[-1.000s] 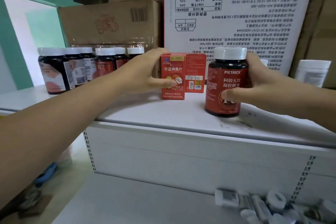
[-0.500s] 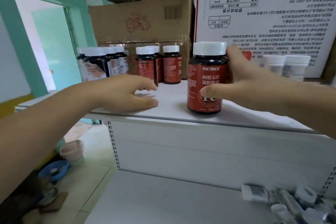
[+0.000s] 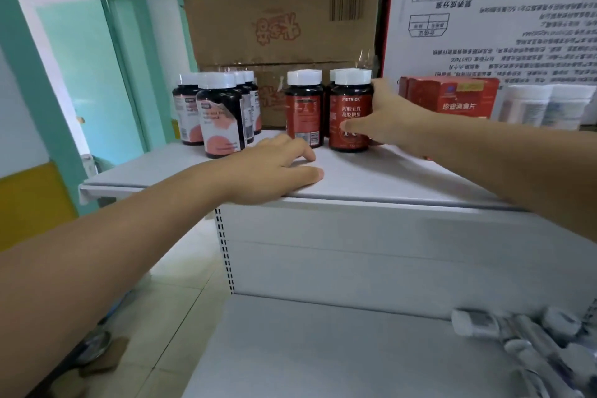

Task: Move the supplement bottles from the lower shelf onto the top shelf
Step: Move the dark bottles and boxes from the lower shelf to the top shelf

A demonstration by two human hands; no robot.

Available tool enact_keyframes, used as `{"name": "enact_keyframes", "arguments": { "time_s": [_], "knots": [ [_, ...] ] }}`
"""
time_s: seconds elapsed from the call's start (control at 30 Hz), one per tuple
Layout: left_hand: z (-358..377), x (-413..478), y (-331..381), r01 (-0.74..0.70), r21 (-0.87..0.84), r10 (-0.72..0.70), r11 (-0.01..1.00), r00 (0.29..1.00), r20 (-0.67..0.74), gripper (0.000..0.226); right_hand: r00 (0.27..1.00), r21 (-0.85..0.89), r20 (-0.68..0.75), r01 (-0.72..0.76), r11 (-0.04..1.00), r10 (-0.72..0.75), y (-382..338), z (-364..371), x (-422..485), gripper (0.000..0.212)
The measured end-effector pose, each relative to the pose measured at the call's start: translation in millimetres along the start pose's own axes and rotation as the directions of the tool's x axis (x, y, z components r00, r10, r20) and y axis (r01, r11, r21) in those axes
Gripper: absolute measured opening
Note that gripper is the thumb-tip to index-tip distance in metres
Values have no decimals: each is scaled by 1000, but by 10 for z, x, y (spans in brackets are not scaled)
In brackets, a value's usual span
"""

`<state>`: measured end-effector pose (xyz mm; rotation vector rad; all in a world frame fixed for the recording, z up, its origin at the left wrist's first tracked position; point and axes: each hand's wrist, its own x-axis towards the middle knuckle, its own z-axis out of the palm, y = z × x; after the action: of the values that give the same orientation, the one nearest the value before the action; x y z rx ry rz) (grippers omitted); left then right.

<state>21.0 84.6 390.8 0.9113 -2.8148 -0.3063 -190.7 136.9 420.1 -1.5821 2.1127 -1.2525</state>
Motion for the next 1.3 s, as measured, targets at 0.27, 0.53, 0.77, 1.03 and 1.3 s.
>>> {"name": "enact_keyframes", "arguments": {
  "time_s": [0.27, 0.53, 0.77, 1.03, 1.3],
  "knots": [
    [10, 28, 24, -4, 22, 5, 1000, 1000, -22, 59, 999, -170, -46, -9, 985, 1, 98, 131, 7, 71],
    [-33, 14, 1, -30, -7, 29, 1000, 999, -19, 52, 993, -410, 77, -47, 911, 86, -45, 19, -235, 57],
    [-181, -93, 328, -85, 99, 89, 991, 995, -36, 46, 988, -494, 153, 100, 863, -27, 2, -454, -1140, 25],
    [-160, -203, 1230, -108, 130, 112, 986, 993, -24, 46, 1000, -577, -5, -11, 817, 11, 740, -1552, -1851, 30],
    [378, -506, 2226, -122, 95, 140, 988, 967, -214, 39, 985, -491, -173, -90, 867, 4, 1510, -2618, -2772, 22]
  ]
}}
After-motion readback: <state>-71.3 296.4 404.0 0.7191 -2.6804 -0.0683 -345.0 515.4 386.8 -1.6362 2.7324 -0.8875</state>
